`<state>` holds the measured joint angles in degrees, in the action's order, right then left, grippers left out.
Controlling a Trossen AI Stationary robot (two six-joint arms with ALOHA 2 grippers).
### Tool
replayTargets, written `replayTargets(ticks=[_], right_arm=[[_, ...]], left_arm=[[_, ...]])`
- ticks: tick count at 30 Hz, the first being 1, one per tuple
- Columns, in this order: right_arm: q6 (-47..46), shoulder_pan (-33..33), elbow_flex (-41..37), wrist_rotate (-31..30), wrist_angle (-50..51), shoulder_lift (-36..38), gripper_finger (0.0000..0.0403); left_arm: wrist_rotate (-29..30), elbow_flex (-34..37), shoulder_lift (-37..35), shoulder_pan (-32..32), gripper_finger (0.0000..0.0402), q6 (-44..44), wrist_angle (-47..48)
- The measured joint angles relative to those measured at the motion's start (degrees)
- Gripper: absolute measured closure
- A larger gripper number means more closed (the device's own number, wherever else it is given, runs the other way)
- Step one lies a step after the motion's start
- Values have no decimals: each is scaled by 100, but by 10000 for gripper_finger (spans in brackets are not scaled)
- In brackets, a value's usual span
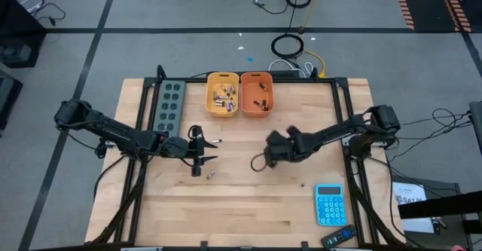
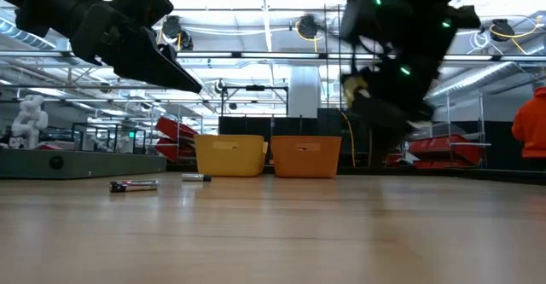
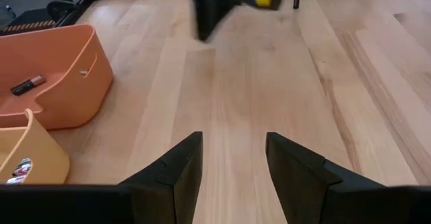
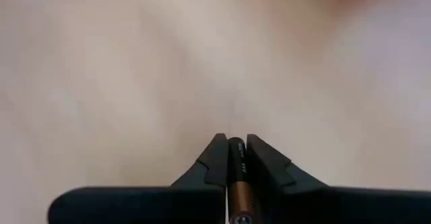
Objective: Sort batteries
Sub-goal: Put the black battery into the orange bin
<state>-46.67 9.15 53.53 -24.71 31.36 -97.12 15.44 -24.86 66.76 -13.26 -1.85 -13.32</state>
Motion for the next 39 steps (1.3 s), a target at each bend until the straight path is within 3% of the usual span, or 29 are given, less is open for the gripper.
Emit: replayTargets(ticks=[3, 5, 9, 12, 15, 18, 21, 26, 30, 33, 35, 39], right_arm=[[879, -196, 25, -1514, -1006, 247, 387], [1652, -403, 17, -2198, -1607, 351, 387], [3254, -840, 17, -3055, -3172, 541, 386], [4523, -1222, 17, -3203, -4530, 553, 375], [5494, -1629, 19, -2882, -5697, 560, 363], [5864, -1999, 20, -2481, -5994, 561, 356], [5597, -2321, 87, -1974, -5516, 583, 343], [4525, -2693, 316, -472, -4543, 571, 285], [4373, -2755, 435, -362, -3896, 571, 232], [4086, -2613, 546, -69, -3181, 742, 213], [3932, -2364, 598, 552, -2776, 915, 212], [3338, -1641, 598, 2343, -1765, 1069, 224]], left_arm=[[2, 0, 0, 11, 229, -23, -9], [2, 0, 0, 11, 229, -49, -9], [2, 0, 0, 11, 229, -57, -37], [2, 0, 0, 11, 229, -104, -74], [2, 0, 0, 11, 229, -151, -79], [2, 0, 0, 11, 229, -151, -75], [2, 0, 0, 11, 229, -153, -74], [2, 0, 0, 13, 229, -164, -72], [0, 0, 0, 13, 229, -162, -72], [0, 0, 0, 13, 229, -162, -72], [0, 0, 0, 13, 229, -162, -66], [0, 0, 0, 13, 229, -158, -28]])
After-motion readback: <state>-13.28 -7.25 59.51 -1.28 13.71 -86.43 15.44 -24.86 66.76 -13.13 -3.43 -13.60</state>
